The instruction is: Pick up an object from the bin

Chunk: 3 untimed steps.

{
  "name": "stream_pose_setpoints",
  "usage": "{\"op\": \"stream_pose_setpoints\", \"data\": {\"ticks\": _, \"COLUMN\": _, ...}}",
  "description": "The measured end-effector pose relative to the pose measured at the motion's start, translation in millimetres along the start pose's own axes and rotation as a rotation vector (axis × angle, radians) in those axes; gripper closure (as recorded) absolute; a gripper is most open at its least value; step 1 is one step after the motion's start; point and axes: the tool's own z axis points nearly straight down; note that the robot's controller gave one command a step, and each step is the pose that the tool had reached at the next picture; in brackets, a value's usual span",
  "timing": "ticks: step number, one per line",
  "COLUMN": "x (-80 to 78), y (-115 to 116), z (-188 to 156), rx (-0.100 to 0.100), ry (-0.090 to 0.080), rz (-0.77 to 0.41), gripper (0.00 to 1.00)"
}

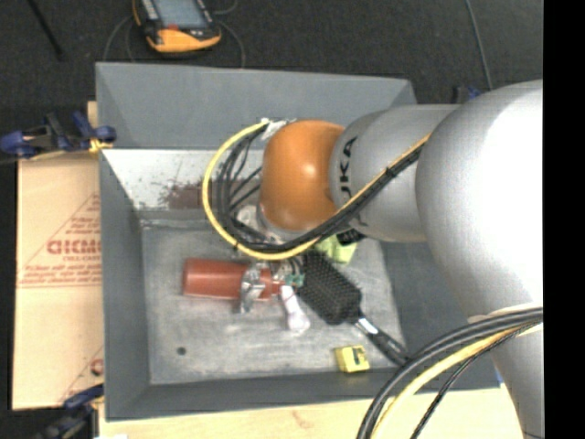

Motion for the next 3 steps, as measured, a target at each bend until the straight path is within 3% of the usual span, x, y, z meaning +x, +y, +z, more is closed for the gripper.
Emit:
{"op": "stream_pose_setpoints", "data": {"ticks": 1, "x": -17.6, "y": -1.7, "z": -125.1, "rx": 0.002, "ry": 0.002, "rz": 0.059, "gripper": 1.0}}
{"op": "stream_pose_setpoints", "data": {"ticks": 2, "x": -17.5, "y": -1.7, "z": -124.9, "rx": 0.002, "ry": 0.002, "rz": 0.06, "gripper": 0.0}}
{"op": "stream_pose_setpoints", "data": {"ticks": 3, "x": -17.5, "y": -1.6, "z": -125.0, "rx": 0.002, "ry": 0.002, "rz": 0.06, "gripper": 0.0}}
